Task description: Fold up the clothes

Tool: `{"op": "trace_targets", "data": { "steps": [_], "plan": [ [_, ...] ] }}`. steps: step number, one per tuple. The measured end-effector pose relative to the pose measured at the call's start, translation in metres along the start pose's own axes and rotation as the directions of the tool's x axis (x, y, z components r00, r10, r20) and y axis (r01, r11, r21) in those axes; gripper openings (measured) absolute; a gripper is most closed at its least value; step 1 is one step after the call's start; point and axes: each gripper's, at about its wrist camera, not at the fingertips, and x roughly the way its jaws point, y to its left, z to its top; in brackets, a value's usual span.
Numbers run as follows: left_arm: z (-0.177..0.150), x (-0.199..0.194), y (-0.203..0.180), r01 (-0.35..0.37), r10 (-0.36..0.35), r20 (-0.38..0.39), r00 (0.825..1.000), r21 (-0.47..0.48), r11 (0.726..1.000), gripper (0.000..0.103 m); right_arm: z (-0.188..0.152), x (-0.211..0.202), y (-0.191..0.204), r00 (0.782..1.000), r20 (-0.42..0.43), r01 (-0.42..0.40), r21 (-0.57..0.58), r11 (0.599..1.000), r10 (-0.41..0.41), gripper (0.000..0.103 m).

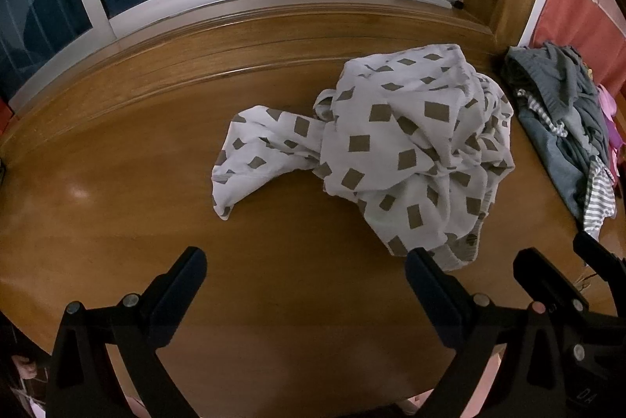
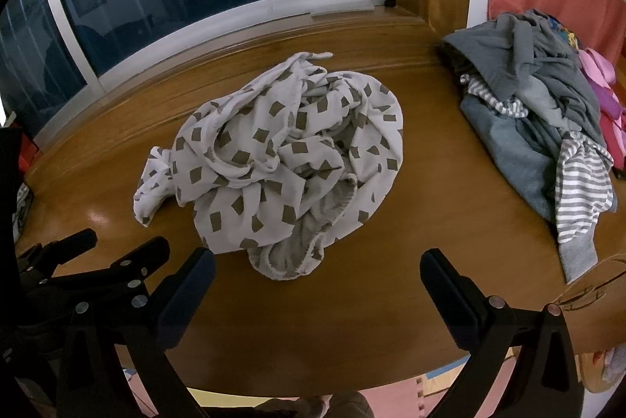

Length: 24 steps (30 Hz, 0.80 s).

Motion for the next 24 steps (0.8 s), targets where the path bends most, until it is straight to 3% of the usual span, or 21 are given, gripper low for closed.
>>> {"op": "trace_targets", "data": {
  "steps": [16,24],
  "plan": [
    [-0.012,0.007,0.012,0.030,-0.029,-0.016,0.999,0.049,0.998,0.103,-0.010,0.005,0.009,0.999,-0.028,0.027,0.053,0.998,-0.025,0.103],
    [-0.005,0.006,0.017,0.047,-0.048,0.016,0.999,0.051,0.998,0.103,-0.006,0.005,0.012,1.000,-0.012,0.016,0.064,0.998,-0.015,0.103]
  ]
}}
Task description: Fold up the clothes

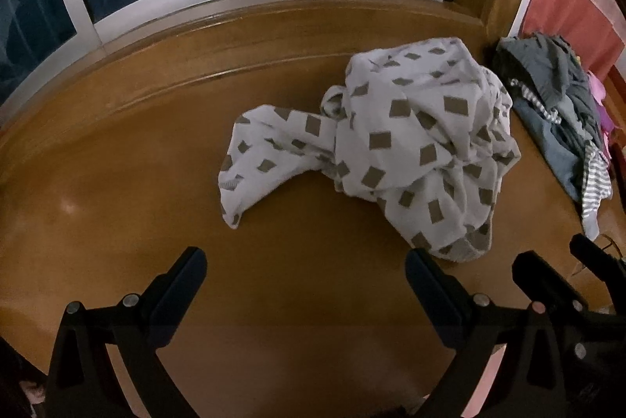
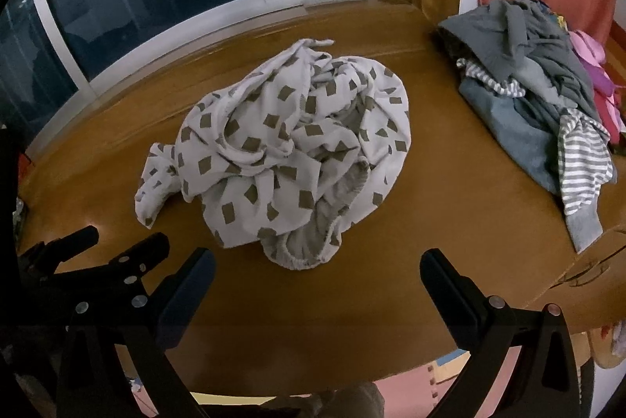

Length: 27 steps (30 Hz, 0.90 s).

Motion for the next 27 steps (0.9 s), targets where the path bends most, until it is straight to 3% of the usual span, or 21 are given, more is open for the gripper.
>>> {"op": "trace_targets", "data": {
  "steps": [4,10,15,21,23,24,26,27],
  "plan": [
    [0.014,0.000,-0.008,0.029,-0.030,0.030,0.999,0.028,0.999,0.103,0.013,0.009,-0.012,1.000,0.010,-0.024,0.007,1.000,0.024,0.103],
    [0.039,0.005,-0.035,0.049,-0.058,0.058,0.997,0.143,0.988,0.102,0.044,0.033,-0.042,0.999,0.008,-0.039,0.037,0.999,0.039,0.103],
    [0.057,0.007,-0.051,0.066,-0.081,0.086,0.993,0.159,0.985,0.102,0.074,0.049,-0.061,0.998,0.026,-0.064,0.010,0.998,0.064,0.103],
    [0.075,0.024,-0.074,0.056,-0.076,0.110,0.991,0.180,0.982,0.100,0.105,0.090,-0.070,0.997,-0.044,-0.062,-0.031,0.998,0.061,0.103],
    [0.076,0.031,-0.076,0.048,-0.068,0.105,0.992,0.183,0.982,0.093,0.111,0.106,-0.069,0.995,-0.068,-0.076,-0.049,0.996,0.072,0.103],
    [0.077,0.037,-0.078,0.048,-0.065,0.093,0.994,0.179,0.983,0.077,0.113,0.114,-0.068,0.994,-0.079,-0.085,-0.062,0.994,0.080,0.103],
    [0.076,0.048,-0.075,0.087,-0.095,0.051,0.994,0.139,0.987,0.059,0.114,0.126,-0.065,0.991,-0.095,-0.104,-0.081,0.991,0.097,0.103],
    [0.076,0.054,-0.073,0.113,-0.117,0.031,0.993,0.111,0.987,0.056,0.114,0.130,-0.063,0.990,-0.100,-0.112,-0.087,0.990,0.103,0.102]
  ]
}}
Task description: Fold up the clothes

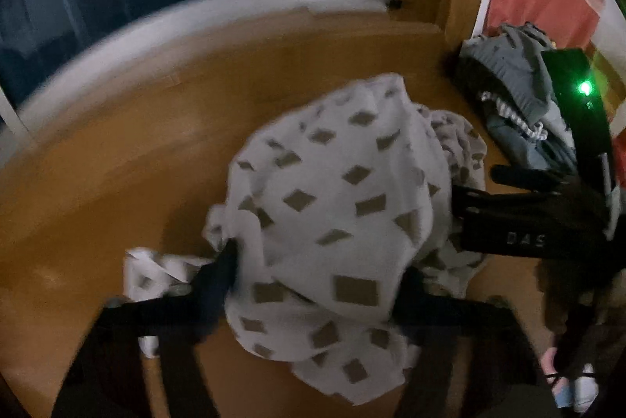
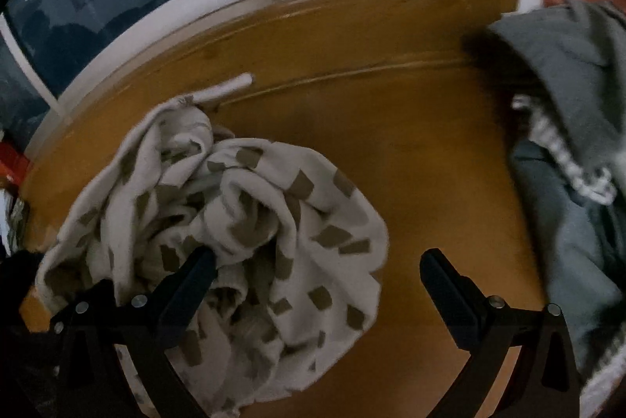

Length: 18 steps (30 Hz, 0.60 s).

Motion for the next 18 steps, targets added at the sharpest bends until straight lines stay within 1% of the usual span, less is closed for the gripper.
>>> {"op": "trace_targets", "data": {
  "steps": [1,2,3,4,5,6,8,12,14,18],
  "plan": [
    [-0.001,0.003,0.002,0.019,-0.020,-0.009,1.000,-0.020,1.000,0.055,0.000,0.003,0.001,1.000,-0.001,-0.008,-0.006,1.000,0.008,0.096],
    [-0.002,0.000,0.003,0.028,-0.028,-0.001,1.000,-0.022,0.999,0.050,-0.001,0.003,0.001,1.000,0.003,-0.025,-0.007,1.000,0.025,0.075],
    [-0.002,-0.003,0.004,0.037,-0.037,0.007,0.999,-0.023,0.999,0.042,-0.003,0.002,0.001,0.998,0.008,-0.058,-0.004,0.998,0.058,0.059],
    [-0.003,-0.006,0.004,0.046,-0.045,0.015,0.999,-0.025,0.999,0.038,-0.003,0.001,0.000,0.997,0.005,-0.079,-0.003,0.997,0.079,0.024],
    [-0.004,-0.010,0.005,0.048,-0.048,0.024,0.999,-0.024,0.999,0.032,-0.004,-0.001,0.002,0.996,0.007,-0.091,-0.009,0.996,0.091,0.010],
    [-0.003,-0.016,0.005,0.039,-0.038,0.035,0.999,-0.020,0.999,0.024,-0.004,-0.004,0.004,0.995,0.009,-0.102,-0.015,0.995,0.102,0.010],
    [-0.001,-0.027,0.009,0.033,-0.032,0.057,0.998,-0.027,0.999,0.019,-0.006,-0.010,0.007,0.992,0.015,-0.127,-0.027,0.991,0.128,0.007],
    [-0.002,-0.055,0.032,0.011,-0.001,0.117,0.993,-0.083,0.996,0.018,-0.001,-0.047,0.029,0.972,0.095,-0.206,-0.104,0.973,0.216,0.006],
    [-0.007,-0.069,0.048,-0.007,0.024,0.142,0.990,-0.119,0.993,0.017,0.002,-0.067,0.044,0.955,0.130,-0.246,-0.146,0.958,0.265,0.006],
    [-0.022,-0.099,0.086,-0.060,0.098,0.185,0.978,-0.202,0.978,0.017,0.006,-0.094,0.081,0.921,0.159,-0.320,-0.212,0.923,0.356,0.006]
  ]
}}
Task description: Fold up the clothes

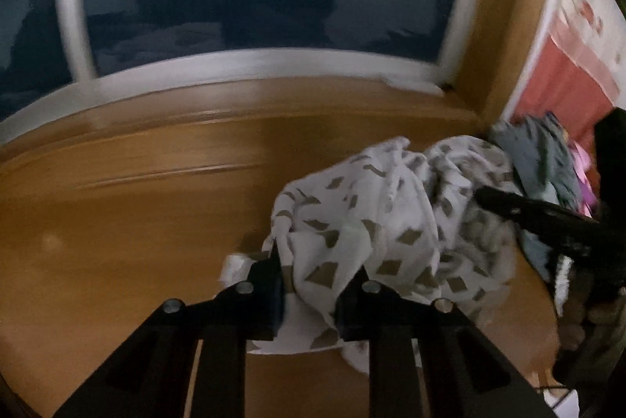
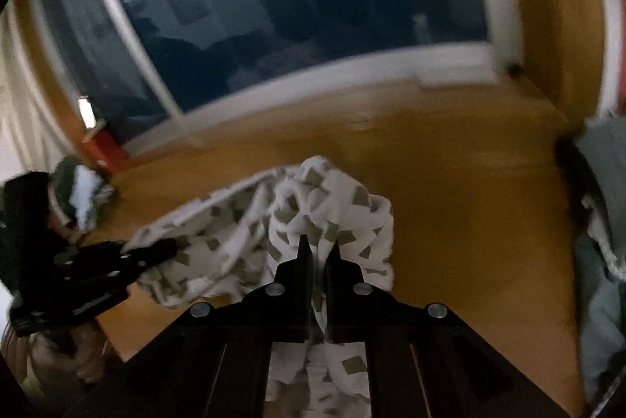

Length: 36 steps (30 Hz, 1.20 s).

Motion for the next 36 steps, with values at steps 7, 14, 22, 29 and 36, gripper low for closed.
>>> {"op": "trace_targets", "data": {
  "steps": [7,14,22,29,36],
  "plan": [
    [-0.024,-0.047,0.105,-0.147,0.154,0.037,0.987,-0.152,0.977,0.017,-0.003,0.036,0.094,0.994,-0.023,-0.107,-0.141,0.984,0.105,0.006],
    [-0.063,-0.054,0.184,-0.168,0.160,-0.057,0.986,-0.228,0.959,0.017,-0.045,0.106,0.157,0.971,-0.185,-0.177,-0.144,0.974,0.149,0.007],
    [-0.074,-0.055,0.200,0.000,-0.015,-0.125,0.992,-0.114,0.993,0.027,-0.085,0.148,0.205,0.966,-0.258,-0.054,-0.177,0.983,0.006,0.013],
    [-0.060,-0.056,0.184,0.132,-0.127,-0.103,0.987,0.047,0.990,0.057,-0.103,0.094,0.212,0.981,-0.174,0.061,-0.118,0.991,-0.081,0.029],
    [-0.065,-0.030,0.159,0.181,-0.167,-0.127,0.978,0.106,0.978,0.061,-0.107,0.048,0.177,0.949,-0.091,0.293,-0.109,0.950,-0.303,0.062]
  ]
}}
